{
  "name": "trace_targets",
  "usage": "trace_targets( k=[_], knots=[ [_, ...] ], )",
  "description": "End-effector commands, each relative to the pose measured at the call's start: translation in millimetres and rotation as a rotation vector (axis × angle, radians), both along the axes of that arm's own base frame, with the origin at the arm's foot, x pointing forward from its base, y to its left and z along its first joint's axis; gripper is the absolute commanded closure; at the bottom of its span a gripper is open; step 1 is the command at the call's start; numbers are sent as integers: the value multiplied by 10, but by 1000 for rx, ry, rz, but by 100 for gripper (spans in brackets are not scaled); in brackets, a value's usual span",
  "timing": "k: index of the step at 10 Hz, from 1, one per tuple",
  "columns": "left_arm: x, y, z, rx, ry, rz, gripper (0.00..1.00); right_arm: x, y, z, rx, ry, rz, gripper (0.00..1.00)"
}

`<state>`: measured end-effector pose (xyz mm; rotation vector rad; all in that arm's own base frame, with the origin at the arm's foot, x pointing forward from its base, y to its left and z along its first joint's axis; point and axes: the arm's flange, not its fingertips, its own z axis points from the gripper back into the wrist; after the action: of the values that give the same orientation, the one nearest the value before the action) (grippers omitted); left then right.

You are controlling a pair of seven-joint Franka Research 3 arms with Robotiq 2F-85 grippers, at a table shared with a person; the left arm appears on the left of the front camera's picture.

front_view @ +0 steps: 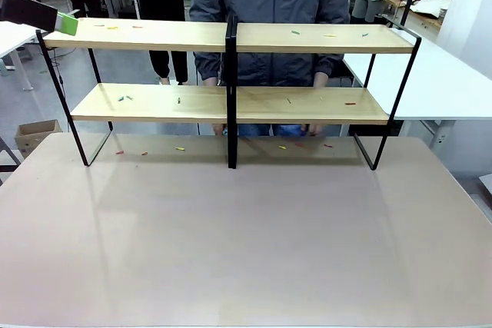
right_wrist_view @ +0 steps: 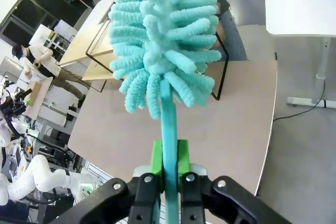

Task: Clean the shelves.
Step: Clean a randomly selected level of the Shelf with the Duster.

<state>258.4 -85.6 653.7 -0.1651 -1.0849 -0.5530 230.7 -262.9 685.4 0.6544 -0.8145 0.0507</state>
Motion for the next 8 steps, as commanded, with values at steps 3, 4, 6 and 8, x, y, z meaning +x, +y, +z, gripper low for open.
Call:
trace_targets(
  k=[3, 4, 6, 8],
  knots=[
    [10, 7, -7, -2, 1, -1, 0, 7, 13, 45, 25, 6, -3, 100],
    [10, 7, -7, -2, 1, -1, 0, 7, 13, 45, 25, 6, -3, 100],
    [10, 7, -7, -2, 1, -1, 0, 0, 0, 0, 1, 1, -1, 88],
    [10, 7, -7, -2, 1, -1, 0, -526, 262, -171, -425, 38, 167, 88]
  ],
)
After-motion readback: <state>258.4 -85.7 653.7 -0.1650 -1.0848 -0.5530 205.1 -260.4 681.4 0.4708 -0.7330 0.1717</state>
